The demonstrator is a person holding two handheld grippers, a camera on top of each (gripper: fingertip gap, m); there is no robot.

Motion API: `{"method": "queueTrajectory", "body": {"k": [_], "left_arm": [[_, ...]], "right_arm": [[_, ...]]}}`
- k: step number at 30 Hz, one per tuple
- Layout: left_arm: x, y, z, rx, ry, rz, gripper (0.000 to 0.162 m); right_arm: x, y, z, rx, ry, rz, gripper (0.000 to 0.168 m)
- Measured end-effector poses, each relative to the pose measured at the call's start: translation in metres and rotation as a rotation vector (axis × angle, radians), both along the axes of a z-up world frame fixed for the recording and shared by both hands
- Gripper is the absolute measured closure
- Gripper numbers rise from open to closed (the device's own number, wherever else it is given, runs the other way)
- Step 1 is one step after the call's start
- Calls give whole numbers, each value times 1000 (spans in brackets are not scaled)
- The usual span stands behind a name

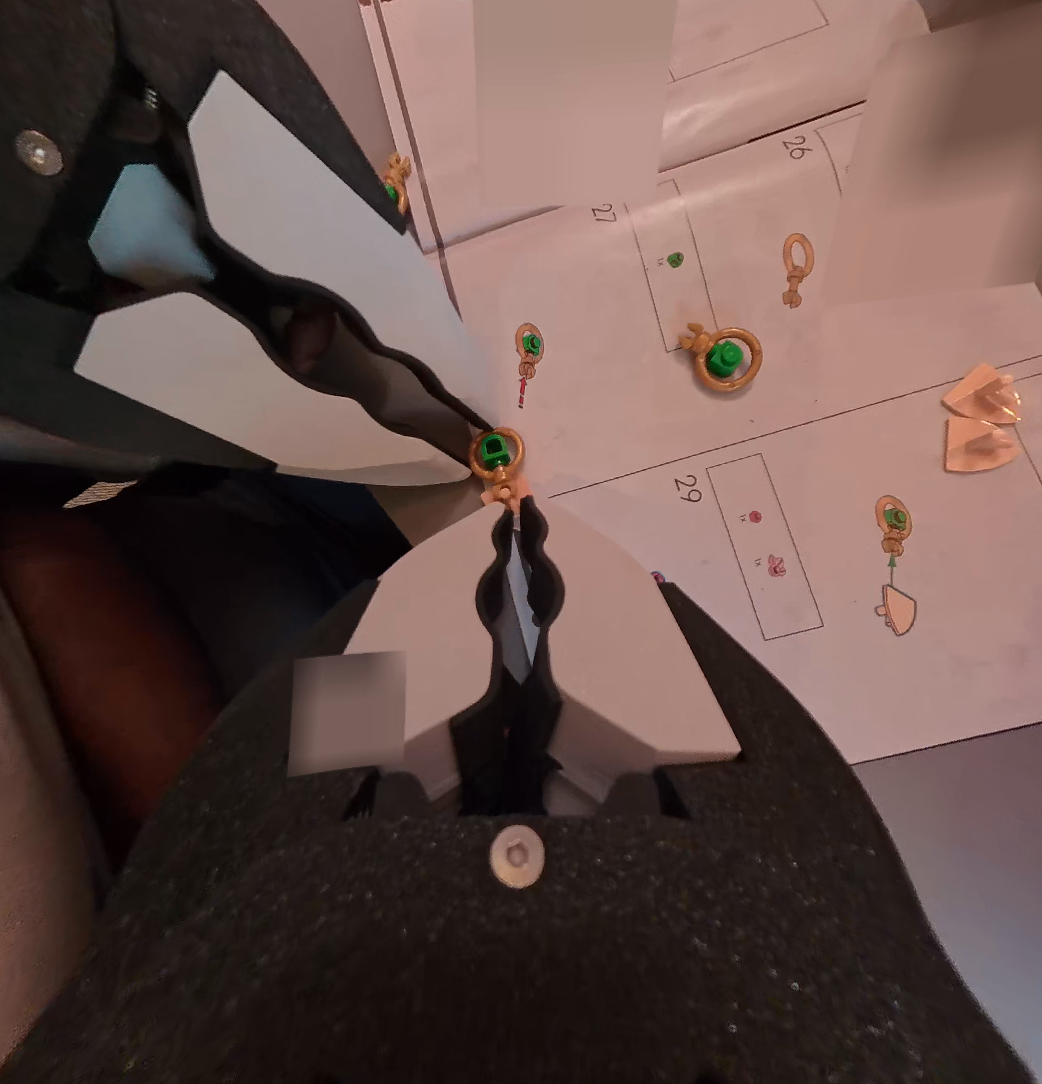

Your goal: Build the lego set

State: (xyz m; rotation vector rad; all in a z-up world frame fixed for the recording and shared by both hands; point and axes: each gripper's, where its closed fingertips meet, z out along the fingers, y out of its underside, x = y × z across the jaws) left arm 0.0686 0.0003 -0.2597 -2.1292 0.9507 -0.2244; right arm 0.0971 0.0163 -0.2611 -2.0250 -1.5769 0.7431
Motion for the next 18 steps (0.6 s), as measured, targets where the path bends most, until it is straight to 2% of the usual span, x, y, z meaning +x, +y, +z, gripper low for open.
{"method": "queueTrajectory", "body": {"k": [2,5,7,10,13,15,18], "left_arm": [[0,-1,0,10,9,9,152],[31,-15,-1,-27,-78,-83,156],[13,-5,2,58,61,-10,160],[4,-12,18,41,-75,-18,156],[-14,2,36,161,-77,-15,149],[-17,13,37,176,-71,-61,147],[-4,15,25,112,-41,-253,139]], "right_arm": [[-1,-1,0,21,-10,-6,166],[-7,-2,-1,46,-12,3,166],[-1,8,-1,101,-63,-11,166],[0,12,0,80,-35,-19,166],[-3,11,0,69,-31,18,165],[-4,12,0,80,-31,39,164],[-5,13,-1,111,-35,56,163]]}}
